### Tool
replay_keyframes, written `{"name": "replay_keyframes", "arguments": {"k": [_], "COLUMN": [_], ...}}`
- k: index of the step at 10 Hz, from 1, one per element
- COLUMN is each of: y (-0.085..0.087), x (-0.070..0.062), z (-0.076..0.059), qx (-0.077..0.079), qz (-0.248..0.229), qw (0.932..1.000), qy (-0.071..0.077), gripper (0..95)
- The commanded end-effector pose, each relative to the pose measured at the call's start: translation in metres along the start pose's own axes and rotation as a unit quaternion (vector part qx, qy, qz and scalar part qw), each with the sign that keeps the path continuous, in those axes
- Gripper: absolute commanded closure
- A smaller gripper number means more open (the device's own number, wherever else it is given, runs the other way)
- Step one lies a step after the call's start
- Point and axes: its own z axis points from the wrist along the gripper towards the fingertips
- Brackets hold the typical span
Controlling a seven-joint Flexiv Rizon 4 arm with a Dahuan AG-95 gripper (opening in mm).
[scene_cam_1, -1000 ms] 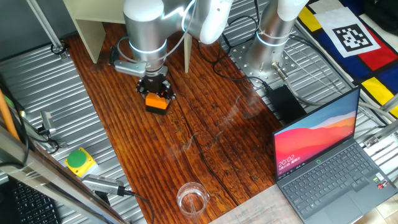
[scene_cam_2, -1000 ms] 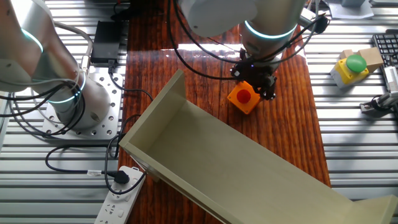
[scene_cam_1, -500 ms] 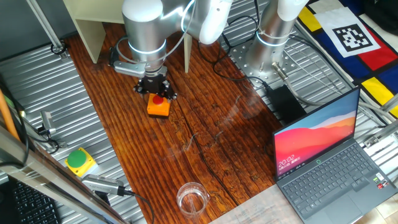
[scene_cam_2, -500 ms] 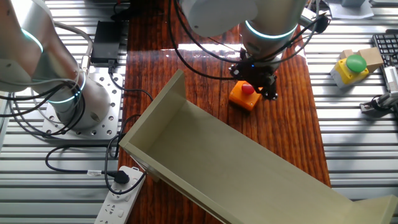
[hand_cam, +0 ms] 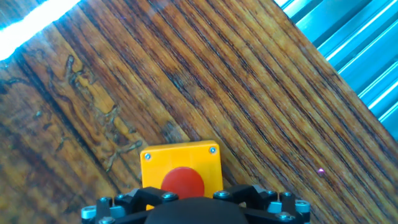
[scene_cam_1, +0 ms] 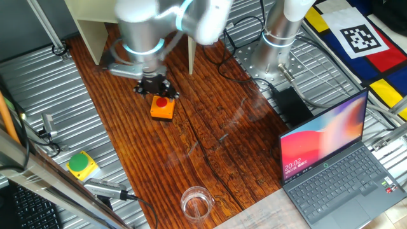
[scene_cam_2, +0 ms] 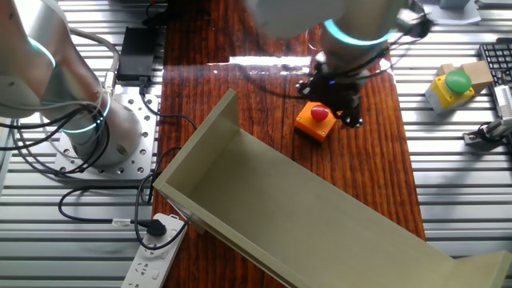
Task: Take the object down from the shelf
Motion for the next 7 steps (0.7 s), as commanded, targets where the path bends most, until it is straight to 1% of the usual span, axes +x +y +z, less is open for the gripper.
{"name": "replay_keyframes", "arguments": {"k": [1, 2, 3, 4, 5, 6, 7], "y": [-0.015, -0.017, -0.023, -0.030, -0.037, -0.037, -0.036], "x": [0.007, 0.010, 0.015, 0.021, 0.024, 0.022, 0.018], "z": [-0.046, -0.054, -0.066, -0.075, -0.086, -0.090, -0.093], "qx": [-0.003, -0.004, -0.005, -0.001, 0.015, 0.025, 0.031], "qz": [-0.004, -0.005, -0.012, -0.015, -0.008, 0.007, 0.029], "qw": [0.9991, 0.9991, 0.9991, 0.9993, 0.9997, 0.9996, 0.9991], "qy": [0.042, 0.042, 0.040, 0.033, 0.019, 0.011, 0.006], "gripper": [95.0, 95.0, 95.0, 95.0, 95.0, 95.0, 95.0]}}
